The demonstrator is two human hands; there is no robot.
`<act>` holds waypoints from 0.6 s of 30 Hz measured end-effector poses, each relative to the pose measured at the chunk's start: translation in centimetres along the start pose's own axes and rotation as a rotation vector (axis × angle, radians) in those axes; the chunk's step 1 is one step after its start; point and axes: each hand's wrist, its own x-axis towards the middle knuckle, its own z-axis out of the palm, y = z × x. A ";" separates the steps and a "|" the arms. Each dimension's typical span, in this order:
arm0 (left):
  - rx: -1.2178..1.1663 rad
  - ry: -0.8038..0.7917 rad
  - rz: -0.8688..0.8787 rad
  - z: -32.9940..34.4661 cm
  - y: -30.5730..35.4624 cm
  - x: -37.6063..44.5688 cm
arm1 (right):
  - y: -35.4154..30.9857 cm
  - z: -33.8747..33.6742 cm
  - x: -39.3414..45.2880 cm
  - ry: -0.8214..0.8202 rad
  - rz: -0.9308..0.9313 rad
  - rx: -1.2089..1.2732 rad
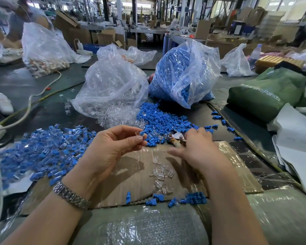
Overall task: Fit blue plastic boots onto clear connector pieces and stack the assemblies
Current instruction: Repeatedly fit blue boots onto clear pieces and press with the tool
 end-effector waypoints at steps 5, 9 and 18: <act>-0.047 -0.003 -0.020 0.0 0.0 0.2 | 0.3 0.3 0.1 -0.022 0.024 -0.114; -0.120 0.022 -0.049 -0.3 0.0 0.4 | 0.1 0.3 0.4 -0.034 0.012 -0.140; -0.253 0.085 -0.055 -0.9 -0.1 1.0 | -0.3 -0.6 0.5 -0.086 -0.132 0.038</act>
